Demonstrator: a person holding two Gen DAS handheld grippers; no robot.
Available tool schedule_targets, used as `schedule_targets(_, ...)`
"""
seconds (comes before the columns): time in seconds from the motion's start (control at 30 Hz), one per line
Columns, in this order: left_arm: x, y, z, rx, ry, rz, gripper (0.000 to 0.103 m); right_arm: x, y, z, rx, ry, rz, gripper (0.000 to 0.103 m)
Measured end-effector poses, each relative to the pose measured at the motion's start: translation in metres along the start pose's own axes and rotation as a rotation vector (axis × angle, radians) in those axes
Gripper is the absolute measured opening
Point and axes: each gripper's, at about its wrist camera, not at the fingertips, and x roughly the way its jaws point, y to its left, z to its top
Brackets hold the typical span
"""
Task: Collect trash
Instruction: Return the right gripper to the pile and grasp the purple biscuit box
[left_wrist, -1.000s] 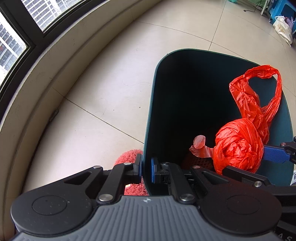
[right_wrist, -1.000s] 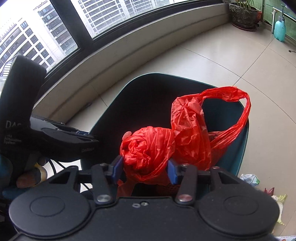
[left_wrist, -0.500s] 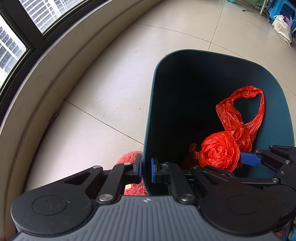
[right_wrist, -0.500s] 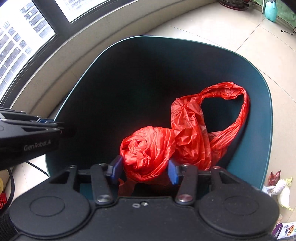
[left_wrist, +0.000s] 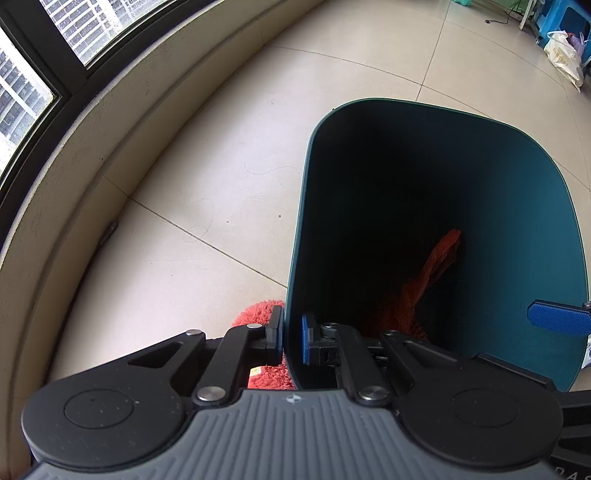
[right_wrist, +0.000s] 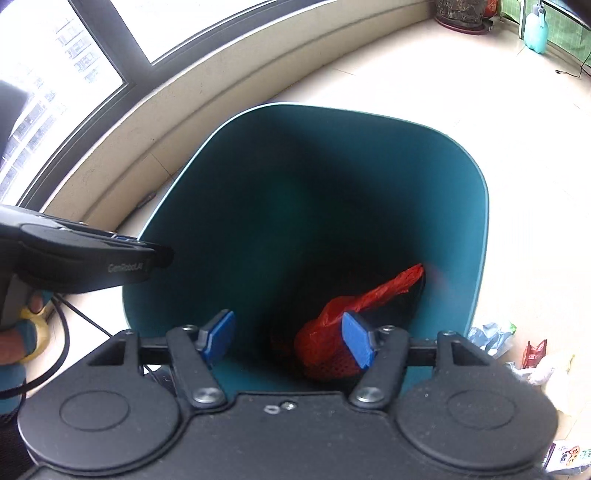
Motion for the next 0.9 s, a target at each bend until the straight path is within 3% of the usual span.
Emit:
schedule_targets(0.1, -0.001, 0.0, 0.0, 0.003, -0.004, 0.002, 0.008, -0.026, -0.01, -0.006, -0.002, -0.032, -0.011, 0.065)
schedule_targets(0.2, -0.002, -0.001, -0.002, 0.005, -0.01, 0.007, 0.008, -0.051, -0.029, -0.017, 0.012, -0.069, -0.055, 0.073)
schedule_targets(0.43, -0.003, -0.006, -0.005, 0.018, -0.016, 0.02, 0.008, -0.094, -0.102, -0.059, 0.131, -0.098, -0.182, 0.076)
schedule_targets(0.7, -0.002, -0.009, -0.005, 0.019, -0.018, 0.033, 0.008, -0.108, -0.213, -0.123, 0.424, -0.079, -0.369, 0.084)
schedule_targets(0.77, -0.002, -0.01, -0.005, 0.017, -0.017, 0.034, 0.008, -0.109, -0.256, -0.149, 0.533, -0.053, -0.415, 0.085)
schedule_targets(0.9, -0.002, -0.011, -0.004, 0.014, -0.014, 0.042, 0.008, -0.087, -0.319, -0.196, 0.755, 0.0, -0.503, 0.085)
